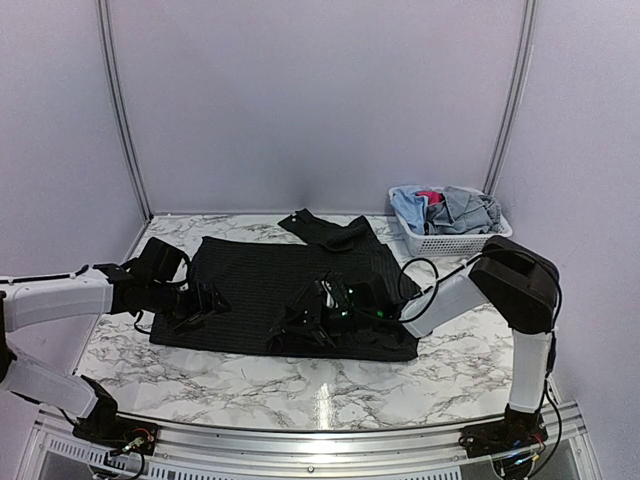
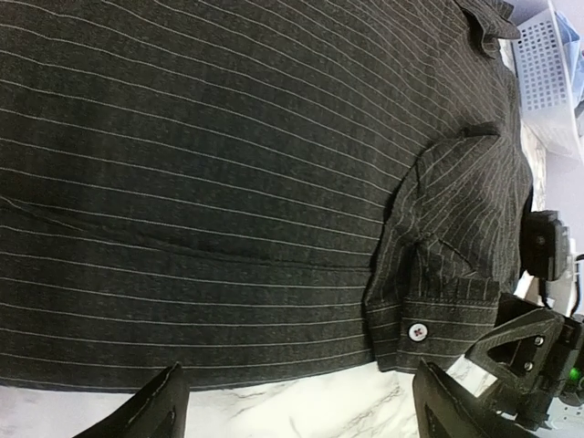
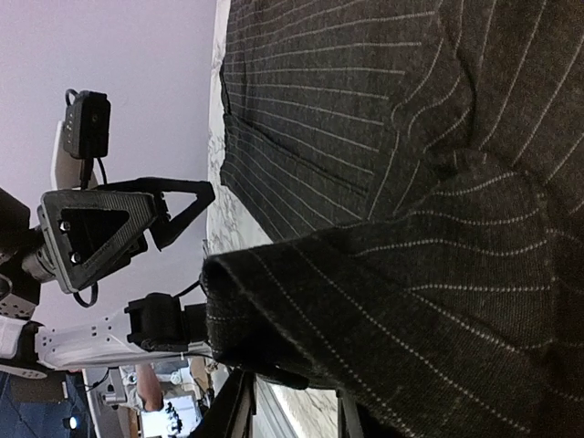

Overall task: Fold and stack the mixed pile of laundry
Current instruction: Smooth out the 1/3-folded shirt at the center of the board.

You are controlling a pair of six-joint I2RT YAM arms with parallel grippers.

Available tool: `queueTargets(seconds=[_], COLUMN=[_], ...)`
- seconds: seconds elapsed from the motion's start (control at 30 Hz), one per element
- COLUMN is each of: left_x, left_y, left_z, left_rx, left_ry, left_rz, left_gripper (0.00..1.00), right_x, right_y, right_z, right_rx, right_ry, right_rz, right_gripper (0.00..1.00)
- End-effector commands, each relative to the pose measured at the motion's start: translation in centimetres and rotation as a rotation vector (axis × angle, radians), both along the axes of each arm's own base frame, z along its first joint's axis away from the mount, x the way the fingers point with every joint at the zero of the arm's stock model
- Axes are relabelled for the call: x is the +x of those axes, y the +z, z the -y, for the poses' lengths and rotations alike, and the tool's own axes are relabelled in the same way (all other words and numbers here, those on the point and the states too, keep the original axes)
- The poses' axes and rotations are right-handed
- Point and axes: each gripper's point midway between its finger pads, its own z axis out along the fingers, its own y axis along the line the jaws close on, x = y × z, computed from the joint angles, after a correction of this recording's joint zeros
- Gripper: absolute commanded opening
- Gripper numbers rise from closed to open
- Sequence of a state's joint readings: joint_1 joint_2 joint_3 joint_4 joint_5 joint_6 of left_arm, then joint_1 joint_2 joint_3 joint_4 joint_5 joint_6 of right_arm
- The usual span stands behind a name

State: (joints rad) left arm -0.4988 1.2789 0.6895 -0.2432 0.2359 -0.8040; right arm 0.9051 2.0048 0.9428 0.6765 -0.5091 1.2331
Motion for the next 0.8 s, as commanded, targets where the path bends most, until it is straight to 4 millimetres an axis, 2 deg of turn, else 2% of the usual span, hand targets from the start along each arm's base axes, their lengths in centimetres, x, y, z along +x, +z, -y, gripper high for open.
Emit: queueTargets(seconds=[0.0,0.1,0.2,0.33,0.4,0.47,0.6,0.77], left_x=[0.0,-1.4,-2.7,-3.6,-3.8,-4.1,-4.6,-4.3], left_y=[1.5,0.9,0.6,0.0,-0.3,-0.7,-2.1,-3.0], left_z=[2.3,3.7,5.2,7.0,8.2,9.3,10.8,11.9], left_rx=[-0.072,-0.087,-0.113,-0.141,-0.152,-0.162,-0.191,-0.173], left_ry=[-0.004,-0.028,-0.042,-0.048,-0.052,-0.049,-0.033,-0.035], left_rz=[0.056,0.04,0.035,0.033,0.034,0.026,0.0,-0.005], left_gripper=[0.87,0.84,0.81,0.73,0.71,0.7,0.67,0.73], right_x=[-0.9,-1.7,-1.8,-0.1,1.0,1.8,3.3,5.0], right_y=[3.3,4.5,4.3,4.7,5.7,6.7,7.8,5.6], right_z=[0.0,1.2,4.8,9.8,10.7,10.0,6.3,3.2], right_rx=[-0.008,-0.098,-0.25,-0.367,-0.341,-0.319,-0.25,-0.261], right_ry=[0.079,0.149,0.144,0.081,0.063,0.086,0.182,0.261], right_rz=[0.008,0.066,0.096,0.214,0.268,0.335,0.381,0.393], right_gripper=[0.3,0.39,0.45,0.5,0.51,0.5,0.5,0.49])
